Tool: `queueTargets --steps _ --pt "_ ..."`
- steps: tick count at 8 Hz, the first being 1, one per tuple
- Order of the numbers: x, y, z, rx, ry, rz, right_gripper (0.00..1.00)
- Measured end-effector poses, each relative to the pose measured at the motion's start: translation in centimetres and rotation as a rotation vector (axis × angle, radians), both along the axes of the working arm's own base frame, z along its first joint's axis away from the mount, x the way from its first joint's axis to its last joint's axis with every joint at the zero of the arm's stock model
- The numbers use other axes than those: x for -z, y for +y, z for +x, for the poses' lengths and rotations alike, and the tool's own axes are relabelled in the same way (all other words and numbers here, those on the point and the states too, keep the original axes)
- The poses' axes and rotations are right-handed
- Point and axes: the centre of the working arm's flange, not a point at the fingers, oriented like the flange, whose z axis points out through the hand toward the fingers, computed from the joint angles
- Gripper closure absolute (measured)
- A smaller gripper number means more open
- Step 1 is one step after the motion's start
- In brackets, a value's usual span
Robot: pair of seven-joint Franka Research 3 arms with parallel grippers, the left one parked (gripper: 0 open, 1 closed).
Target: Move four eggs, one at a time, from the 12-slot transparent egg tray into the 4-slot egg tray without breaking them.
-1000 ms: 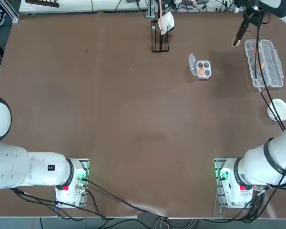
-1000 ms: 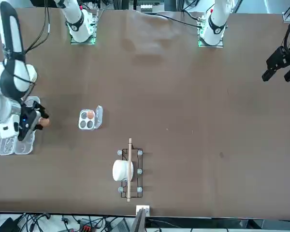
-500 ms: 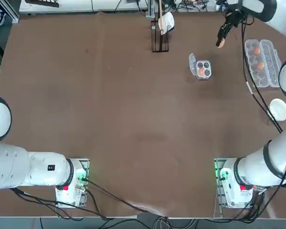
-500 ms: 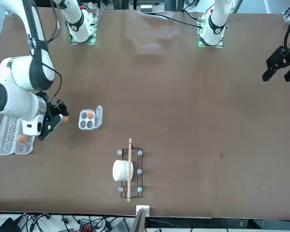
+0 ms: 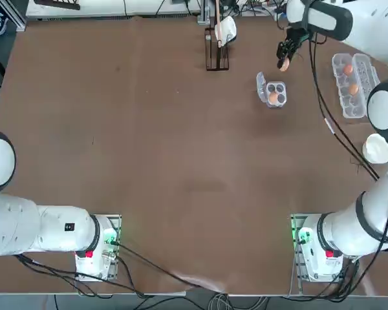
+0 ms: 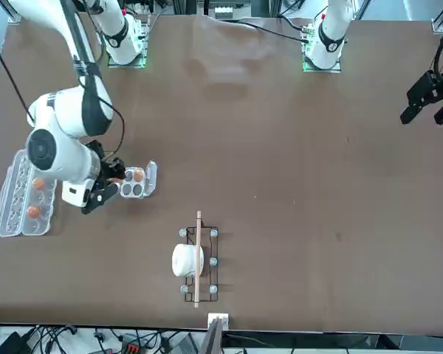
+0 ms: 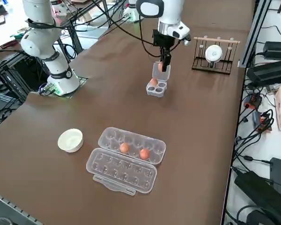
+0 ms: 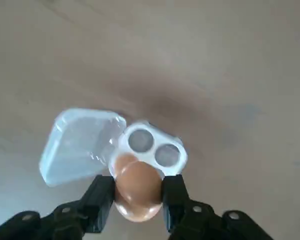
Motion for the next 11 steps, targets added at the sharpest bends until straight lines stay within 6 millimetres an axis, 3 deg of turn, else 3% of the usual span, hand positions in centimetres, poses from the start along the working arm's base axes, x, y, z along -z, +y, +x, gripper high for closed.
queueTargets --steps 2,5,11 --pt "2.3 2.2 -0.8 0.040 -0.011 -0.010 0.44" --pt "5.1 2.2 -1.6 0.074 -0.017 -0.015 0.44" --pt "7.8 1.9 -2.2 0.096 -0.008 -0.023 0.44"
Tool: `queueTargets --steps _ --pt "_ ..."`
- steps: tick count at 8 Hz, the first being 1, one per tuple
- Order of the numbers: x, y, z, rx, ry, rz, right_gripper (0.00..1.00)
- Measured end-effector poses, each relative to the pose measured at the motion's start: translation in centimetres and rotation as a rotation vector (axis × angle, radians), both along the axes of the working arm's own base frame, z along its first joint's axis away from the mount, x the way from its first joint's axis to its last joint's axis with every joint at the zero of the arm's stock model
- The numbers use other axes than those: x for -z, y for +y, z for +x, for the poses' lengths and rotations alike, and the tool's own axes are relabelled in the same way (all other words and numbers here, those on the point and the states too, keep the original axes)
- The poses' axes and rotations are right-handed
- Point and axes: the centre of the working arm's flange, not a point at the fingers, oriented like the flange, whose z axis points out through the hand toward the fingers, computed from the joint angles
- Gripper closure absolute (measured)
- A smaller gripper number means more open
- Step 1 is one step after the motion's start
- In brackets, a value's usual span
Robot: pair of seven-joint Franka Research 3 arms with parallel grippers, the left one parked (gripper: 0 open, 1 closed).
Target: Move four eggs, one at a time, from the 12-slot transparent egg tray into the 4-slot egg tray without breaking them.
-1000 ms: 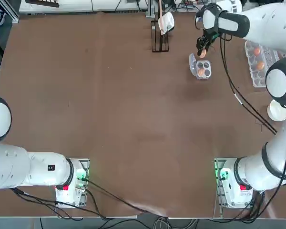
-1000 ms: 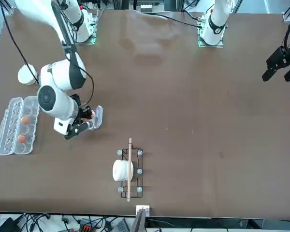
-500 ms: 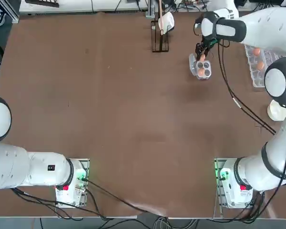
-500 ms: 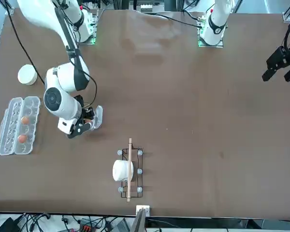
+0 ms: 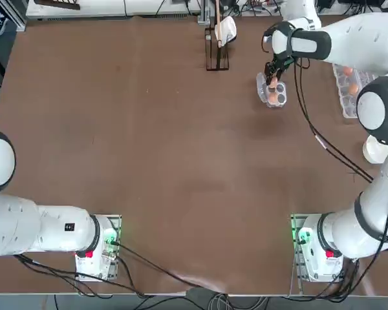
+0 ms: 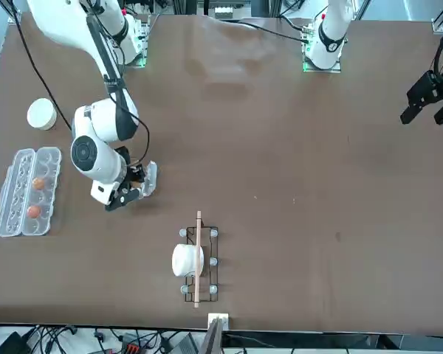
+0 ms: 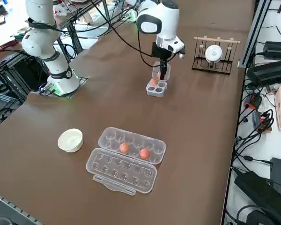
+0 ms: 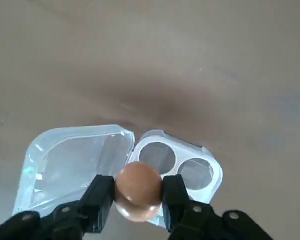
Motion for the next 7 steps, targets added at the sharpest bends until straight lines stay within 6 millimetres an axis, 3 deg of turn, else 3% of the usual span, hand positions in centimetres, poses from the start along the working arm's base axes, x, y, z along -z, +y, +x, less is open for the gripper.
queueTargets --steps 7 --pt "1.4 -0.7 -0.2 0.013 -0.002 -0.005 0.44"
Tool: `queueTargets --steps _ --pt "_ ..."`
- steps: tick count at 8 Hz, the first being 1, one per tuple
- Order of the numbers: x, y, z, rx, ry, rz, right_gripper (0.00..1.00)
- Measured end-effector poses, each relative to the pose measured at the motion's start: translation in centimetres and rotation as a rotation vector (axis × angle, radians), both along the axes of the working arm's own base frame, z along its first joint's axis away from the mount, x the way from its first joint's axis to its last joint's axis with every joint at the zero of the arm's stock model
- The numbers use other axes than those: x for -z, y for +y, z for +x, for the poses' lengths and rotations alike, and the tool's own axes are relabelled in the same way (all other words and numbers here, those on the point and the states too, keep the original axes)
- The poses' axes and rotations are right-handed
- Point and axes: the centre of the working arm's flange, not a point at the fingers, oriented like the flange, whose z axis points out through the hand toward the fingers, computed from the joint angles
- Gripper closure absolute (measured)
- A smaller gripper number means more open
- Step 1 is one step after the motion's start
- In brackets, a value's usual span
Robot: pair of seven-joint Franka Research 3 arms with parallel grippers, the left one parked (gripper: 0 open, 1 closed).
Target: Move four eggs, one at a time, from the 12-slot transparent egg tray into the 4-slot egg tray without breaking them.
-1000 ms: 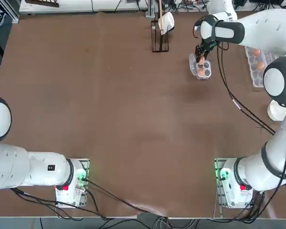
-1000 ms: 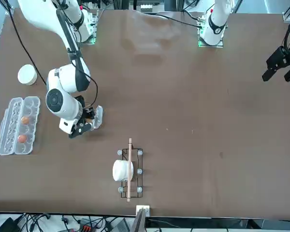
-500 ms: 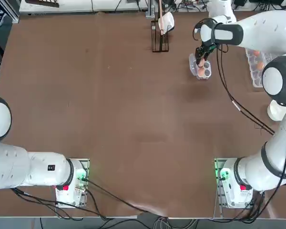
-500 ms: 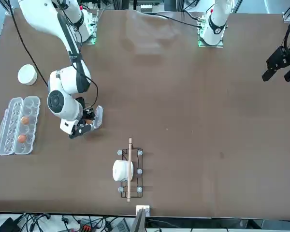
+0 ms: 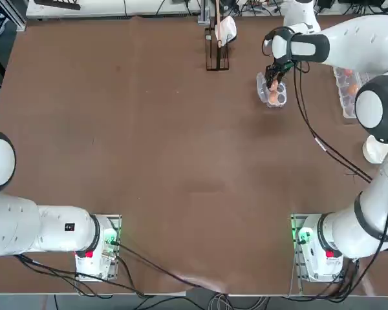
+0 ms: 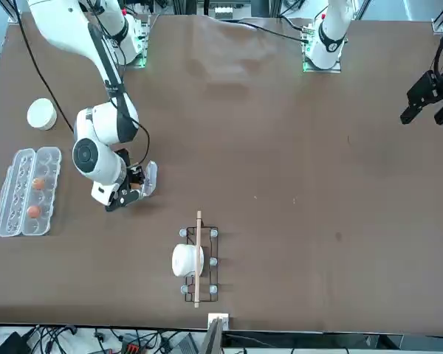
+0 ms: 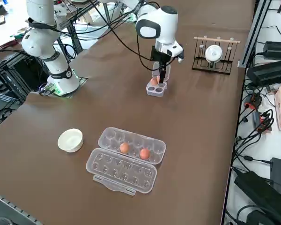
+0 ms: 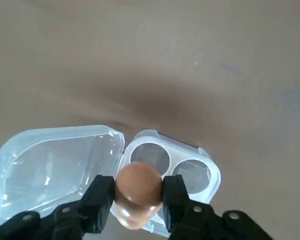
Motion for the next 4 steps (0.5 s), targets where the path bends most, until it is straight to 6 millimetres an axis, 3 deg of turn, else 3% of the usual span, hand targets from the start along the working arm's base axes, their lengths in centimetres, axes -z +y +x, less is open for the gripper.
queueTargets --steps 2,4 --pt "0.14 -0.07 -0.01 0.002 0.001 -0.001 0.43" --pt "0.25 -0.15 0.00 0.005 0.003 -0.002 0.13"
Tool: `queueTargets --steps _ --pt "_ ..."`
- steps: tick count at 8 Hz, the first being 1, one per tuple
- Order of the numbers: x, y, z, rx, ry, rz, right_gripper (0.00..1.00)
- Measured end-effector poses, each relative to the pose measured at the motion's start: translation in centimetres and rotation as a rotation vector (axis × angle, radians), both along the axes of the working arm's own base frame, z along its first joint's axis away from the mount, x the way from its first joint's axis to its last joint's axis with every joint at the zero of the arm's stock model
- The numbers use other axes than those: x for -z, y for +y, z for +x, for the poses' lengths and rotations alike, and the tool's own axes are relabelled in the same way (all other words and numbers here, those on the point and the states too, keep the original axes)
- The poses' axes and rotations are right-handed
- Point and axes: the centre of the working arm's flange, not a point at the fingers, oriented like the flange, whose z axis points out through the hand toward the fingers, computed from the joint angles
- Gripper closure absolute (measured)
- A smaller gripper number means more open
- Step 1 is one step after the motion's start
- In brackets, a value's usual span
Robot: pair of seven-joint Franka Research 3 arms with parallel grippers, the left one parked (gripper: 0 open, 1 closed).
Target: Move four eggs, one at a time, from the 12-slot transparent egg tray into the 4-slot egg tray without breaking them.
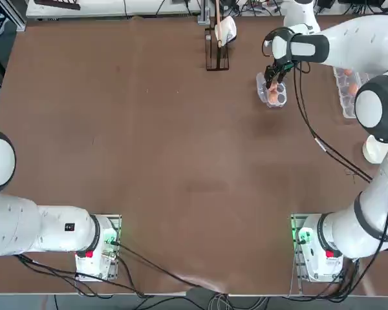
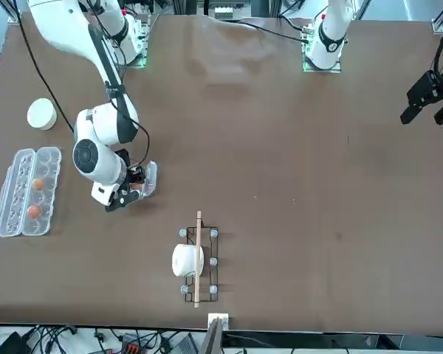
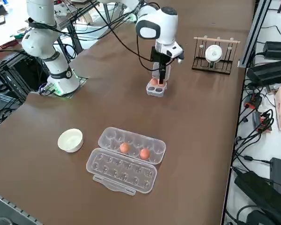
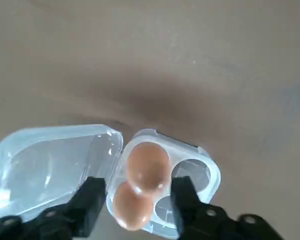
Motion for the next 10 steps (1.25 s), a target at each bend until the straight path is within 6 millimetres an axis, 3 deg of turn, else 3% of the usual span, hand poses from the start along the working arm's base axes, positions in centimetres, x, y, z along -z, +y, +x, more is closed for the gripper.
queueTargets --steps 1,5,10 --pt "0.1 -0.1 0.0 0.002 0.001 -0.001 0.00" --pt "-1.0 -0.4 0.4 0.008 -0.021 0.003 0.00" --pt "-8.7 -3.9 1.2 0.061 -0.091 0.020 0.00"
